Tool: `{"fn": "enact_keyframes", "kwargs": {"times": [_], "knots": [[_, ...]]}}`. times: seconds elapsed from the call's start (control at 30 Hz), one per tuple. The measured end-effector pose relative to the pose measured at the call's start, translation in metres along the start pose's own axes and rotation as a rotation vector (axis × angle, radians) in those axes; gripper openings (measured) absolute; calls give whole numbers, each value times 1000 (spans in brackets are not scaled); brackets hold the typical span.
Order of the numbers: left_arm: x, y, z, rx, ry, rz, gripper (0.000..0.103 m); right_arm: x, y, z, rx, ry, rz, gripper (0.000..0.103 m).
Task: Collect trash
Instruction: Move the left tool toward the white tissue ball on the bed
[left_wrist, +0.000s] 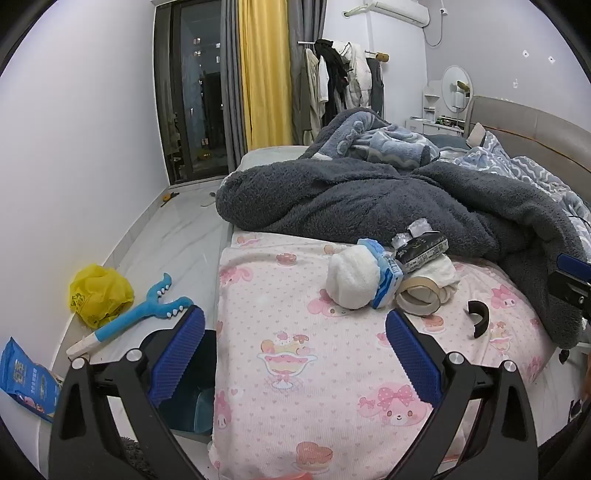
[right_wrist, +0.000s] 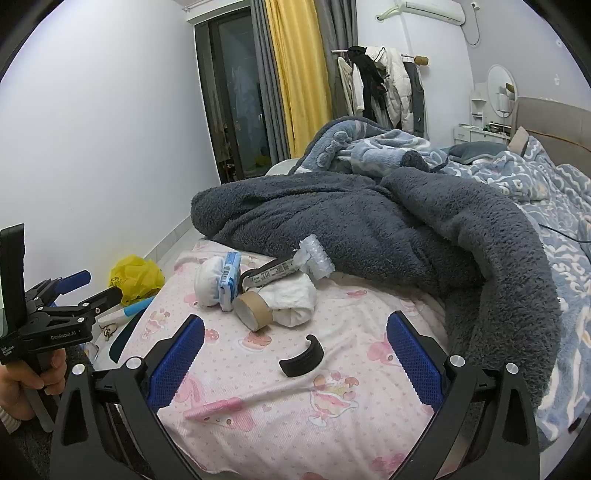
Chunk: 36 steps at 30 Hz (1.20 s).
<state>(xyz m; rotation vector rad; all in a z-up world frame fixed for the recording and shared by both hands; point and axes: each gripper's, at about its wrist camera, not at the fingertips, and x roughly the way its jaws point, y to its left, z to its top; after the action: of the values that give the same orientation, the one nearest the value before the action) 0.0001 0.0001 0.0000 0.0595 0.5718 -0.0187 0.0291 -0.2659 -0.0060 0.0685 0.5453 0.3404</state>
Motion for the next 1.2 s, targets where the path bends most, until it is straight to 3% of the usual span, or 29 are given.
{"fn": "enact_keyframes", "kwargs": {"times": [0.6,0.7,1.2], "knots": [[-3,-1,-1,-10,-6,-13,100,4,5,-3,-24,10,9,100],[-4,-2,1,3,-24,19,100,9,7,-4,-32,17,9,100],[0,0,2,14,-3,-19,100,13,1,-6,-23,24,18,100]]}}
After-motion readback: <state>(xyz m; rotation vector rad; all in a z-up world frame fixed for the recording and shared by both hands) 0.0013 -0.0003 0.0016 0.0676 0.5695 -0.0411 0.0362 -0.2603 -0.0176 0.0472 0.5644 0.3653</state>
